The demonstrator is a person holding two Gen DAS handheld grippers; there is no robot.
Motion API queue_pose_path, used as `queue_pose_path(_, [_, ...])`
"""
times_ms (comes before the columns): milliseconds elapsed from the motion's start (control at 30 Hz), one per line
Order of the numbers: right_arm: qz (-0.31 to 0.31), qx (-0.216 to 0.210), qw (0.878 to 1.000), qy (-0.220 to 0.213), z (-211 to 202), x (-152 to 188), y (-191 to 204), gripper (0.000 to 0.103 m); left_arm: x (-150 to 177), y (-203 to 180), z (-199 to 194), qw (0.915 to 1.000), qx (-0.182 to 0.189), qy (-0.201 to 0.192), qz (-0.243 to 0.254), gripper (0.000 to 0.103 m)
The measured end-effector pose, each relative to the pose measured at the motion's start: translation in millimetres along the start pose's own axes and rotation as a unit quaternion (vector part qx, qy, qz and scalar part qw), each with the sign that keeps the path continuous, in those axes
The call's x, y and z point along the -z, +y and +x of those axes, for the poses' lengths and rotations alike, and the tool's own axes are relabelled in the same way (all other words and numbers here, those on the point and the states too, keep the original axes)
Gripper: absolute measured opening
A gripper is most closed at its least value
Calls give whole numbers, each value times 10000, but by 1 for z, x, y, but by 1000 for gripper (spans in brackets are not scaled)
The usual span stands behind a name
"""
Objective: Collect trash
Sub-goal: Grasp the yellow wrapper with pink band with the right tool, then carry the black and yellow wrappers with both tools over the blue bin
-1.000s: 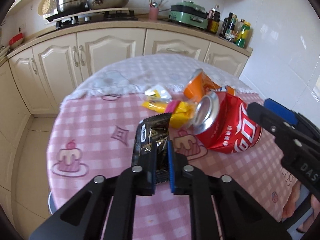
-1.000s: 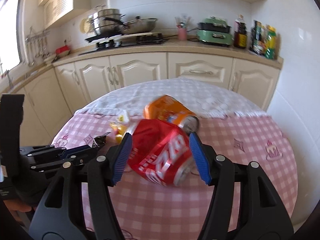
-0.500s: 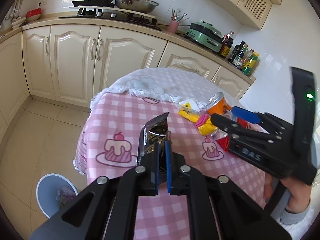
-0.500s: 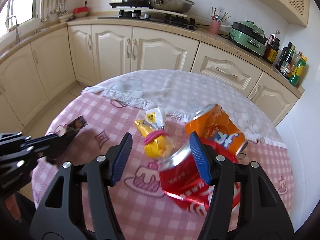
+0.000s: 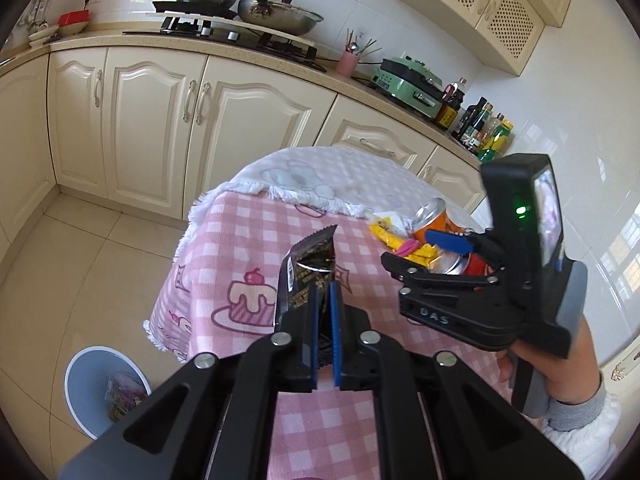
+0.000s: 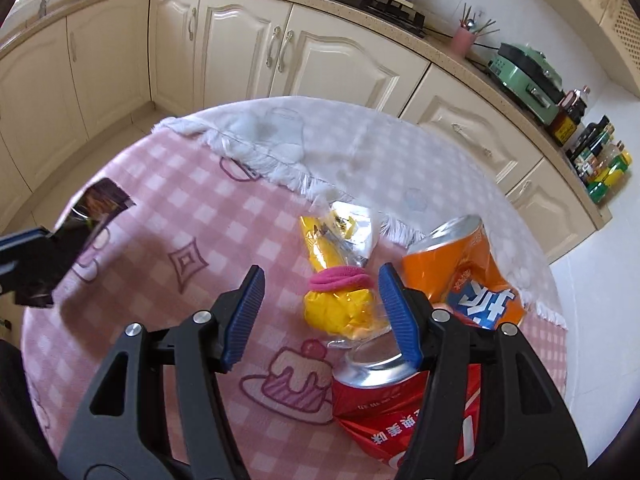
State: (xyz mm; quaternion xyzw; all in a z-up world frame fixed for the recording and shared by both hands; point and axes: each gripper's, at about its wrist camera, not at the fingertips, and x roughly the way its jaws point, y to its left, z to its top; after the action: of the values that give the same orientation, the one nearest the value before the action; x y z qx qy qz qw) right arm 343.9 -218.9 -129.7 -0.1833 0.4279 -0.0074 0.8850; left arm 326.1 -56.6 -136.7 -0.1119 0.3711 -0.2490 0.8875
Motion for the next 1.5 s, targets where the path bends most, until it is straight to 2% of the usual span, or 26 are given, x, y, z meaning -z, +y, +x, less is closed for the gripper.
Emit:
queue_pose_path(67, [76,-9,10000,-57,-4,-1,-4,18,0,-2,0,10000,10,-6,14,4])
queue_pose_path(100, [170,-93,9998,-68,-6,-2,-8,17,0,-3,-1,10000,27,-20,18,4])
queue_pose_path(133, [173,-56,9998,-97,-7,-2,-9,10,0,-3,-2,10000,35,-25,26,4])
queue_pose_path(167, [151,-2,9998,-124,-9,-2,-9,7,0,-4,-3,10000,45,-39,32,4])
queue_pose_path(300, [124,-106,9998,-123,-12,-1,-7,6,0,-6,-7,9999,60,-80,42,4])
queue_pose_path(433, [352,-284,9989,-157,-18,-4,-15,6,2,-7,-12,9999,62,-110,69,4])
queue_pose_path(500, [571,-412,9970,-313,-27,-6,-21,6,1,-6,-15,9999,70,-124,83,4])
queue_pose_path(833, [667,-1055,9902,-631,-68,-9,-6,3,0,-2,-34,9995,142,-284,24,4])
queue_pose_path(967, [521,-1113,9909,-556,-75,-10,11,3,0,-3,-40,9994,174,-304,28,4])
queue_pose_path(1067, [538,-1046,9927,-258,-68,-4,20,5,3,-4,-43,9994,169,-289,57,4])
queue_pose_path(1100, [587,-920,9938,-201,-64,0,22,8,4,-5,-45,9994,164,-289,69,4])
queue_pose_path(1133, [635,-812,9946,-147,-61,4,23,32,6,-5,-46,9994,165,-284,80,4])
queue_pose_path(1167, [684,-690,9952,-102,-57,9,23,68,7,-6,-46,9994,166,-275,88,4])
queue_pose_path(1200, [681,-616,9957,-110,-52,14,26,70,8,-7,-45,9995,166,-261,94,4])
queue_pose_path(1300, [846,-830,9928,171,-32,23,28,54,11,-9,-43,9996,150,-219,128,4])
queue_pose_path(1367, [825,-800,9931,232,-24,27,31,40,12,-10,-42,9996,142,-203,149,4])
queue_pose_path(1433, [802,-737,9940,124,-26,29,32,36,12,-10,-43,9995,145,-208,162,4])
queue_pose_path(1500, [847,-865,9926,-105,-37,28,31,35,12,-9,-44,9995,136,-231,152,4])
